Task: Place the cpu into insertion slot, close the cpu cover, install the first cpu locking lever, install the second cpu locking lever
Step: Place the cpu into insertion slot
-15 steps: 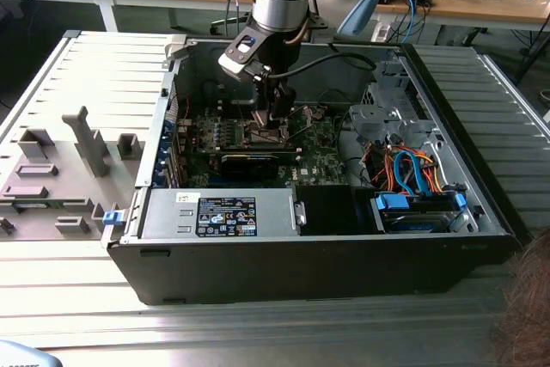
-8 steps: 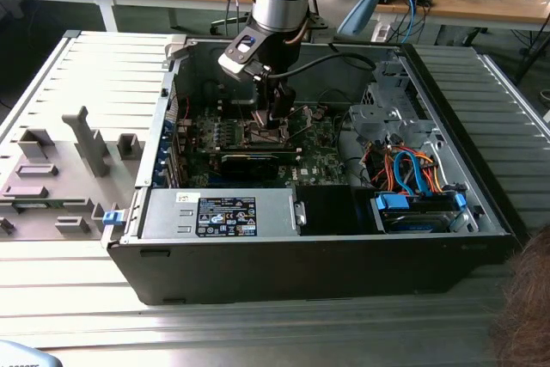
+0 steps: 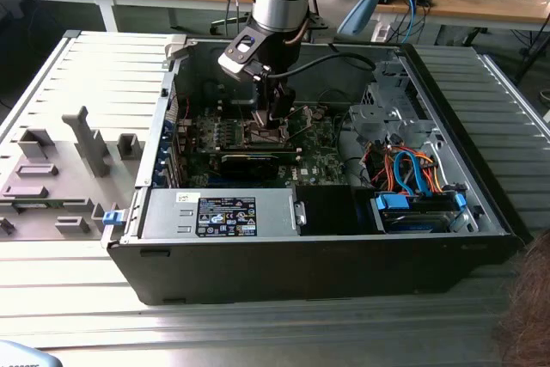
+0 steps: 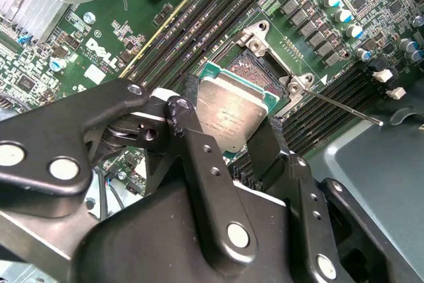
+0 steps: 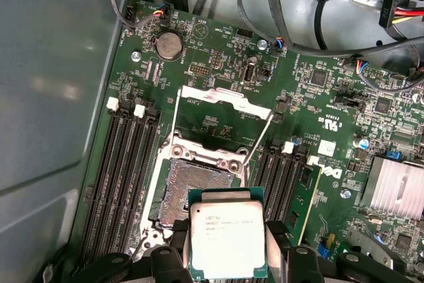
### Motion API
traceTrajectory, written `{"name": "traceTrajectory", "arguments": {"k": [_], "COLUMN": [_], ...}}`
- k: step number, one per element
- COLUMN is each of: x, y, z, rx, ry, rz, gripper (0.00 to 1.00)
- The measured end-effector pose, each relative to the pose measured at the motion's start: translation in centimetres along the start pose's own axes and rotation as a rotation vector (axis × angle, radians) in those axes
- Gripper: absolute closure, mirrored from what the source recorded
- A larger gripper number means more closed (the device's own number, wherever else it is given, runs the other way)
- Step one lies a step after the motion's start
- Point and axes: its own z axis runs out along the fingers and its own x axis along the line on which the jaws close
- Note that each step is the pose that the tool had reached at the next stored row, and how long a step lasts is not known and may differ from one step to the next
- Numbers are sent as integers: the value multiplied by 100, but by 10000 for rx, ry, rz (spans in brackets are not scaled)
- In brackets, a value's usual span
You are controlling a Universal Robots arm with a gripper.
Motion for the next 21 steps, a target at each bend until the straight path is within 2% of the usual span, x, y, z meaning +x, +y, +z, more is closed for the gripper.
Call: {"name": "traceTrajectory", "arguments": {"k": [21], "x": [0], "y": [0], "z": [2], "rx": [6], "ry": [7], "rz": [167], "gripper": [45]}}
